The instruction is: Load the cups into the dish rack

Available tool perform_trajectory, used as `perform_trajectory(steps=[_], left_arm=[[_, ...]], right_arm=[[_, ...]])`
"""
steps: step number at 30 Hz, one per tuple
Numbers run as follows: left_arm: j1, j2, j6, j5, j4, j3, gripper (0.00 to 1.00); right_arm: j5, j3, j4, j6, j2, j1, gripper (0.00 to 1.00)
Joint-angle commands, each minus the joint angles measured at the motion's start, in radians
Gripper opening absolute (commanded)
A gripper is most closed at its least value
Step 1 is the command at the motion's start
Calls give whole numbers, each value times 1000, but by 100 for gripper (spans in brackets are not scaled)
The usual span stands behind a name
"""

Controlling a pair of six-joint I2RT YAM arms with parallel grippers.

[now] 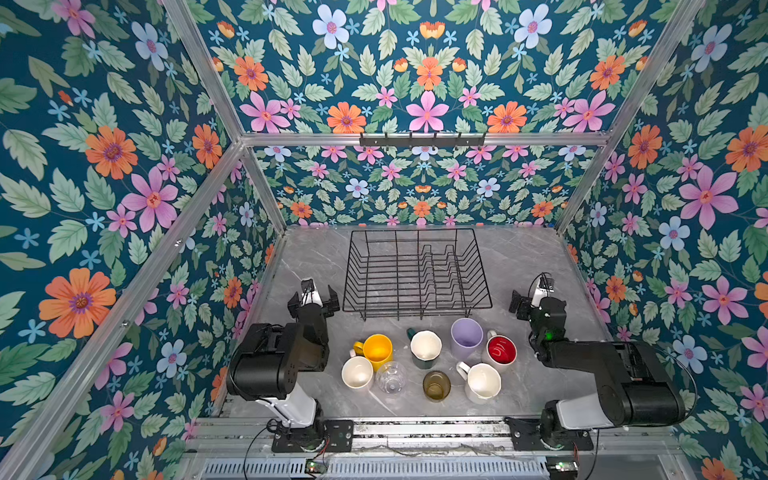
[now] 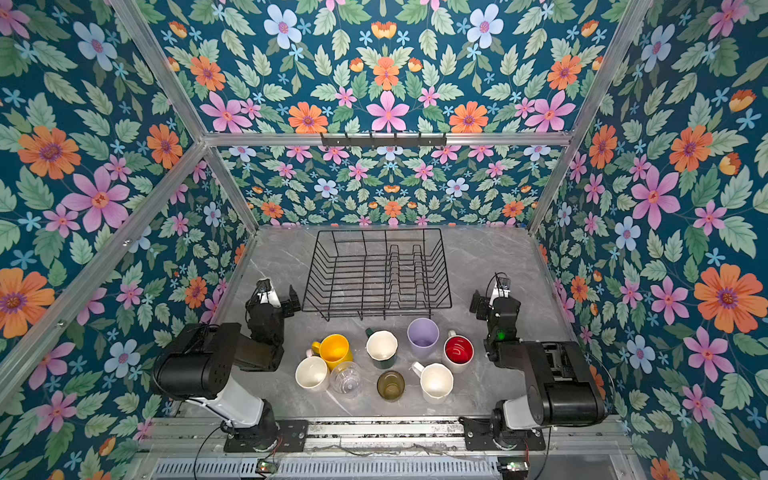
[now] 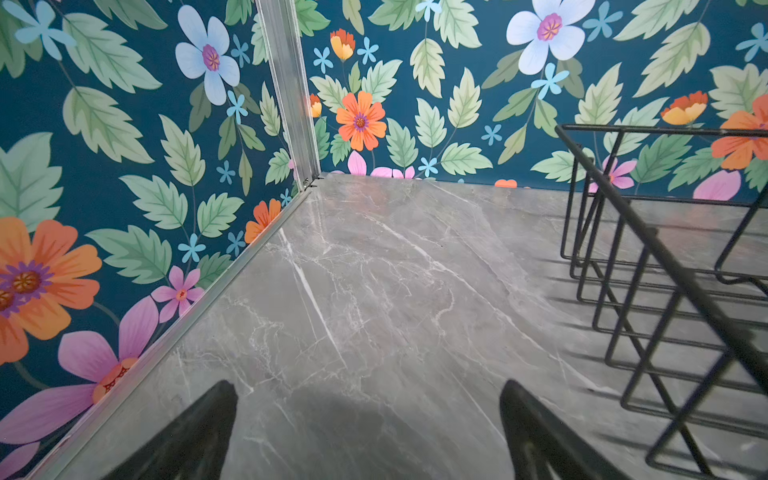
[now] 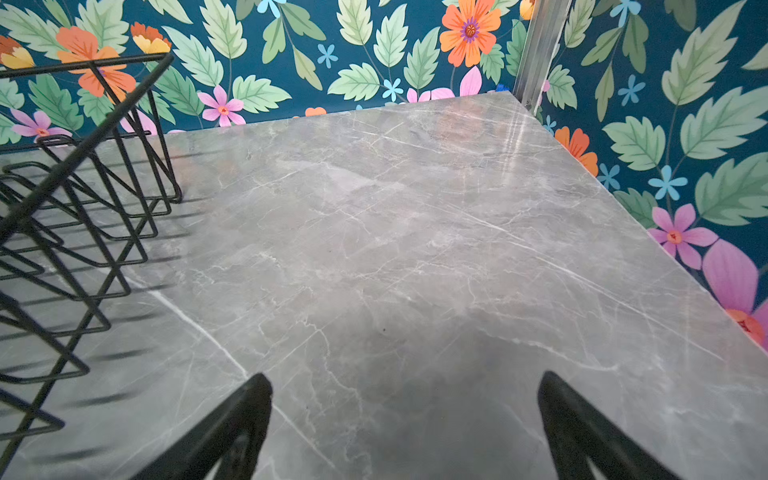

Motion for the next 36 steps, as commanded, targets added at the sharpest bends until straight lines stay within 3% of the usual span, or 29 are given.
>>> perform_trajectory(steps=[1,29,36], left_arm=[[1,0,-6,-3,15,1,100],[1,-2,-10,-15,23,-3,100],[0,-81,-16,-28,-37,-8,100]], right_arm=[[6,5,13,3,1,2,99],[6,5,13,3,1,1,99],[6,4,14,3,1,1,99]])
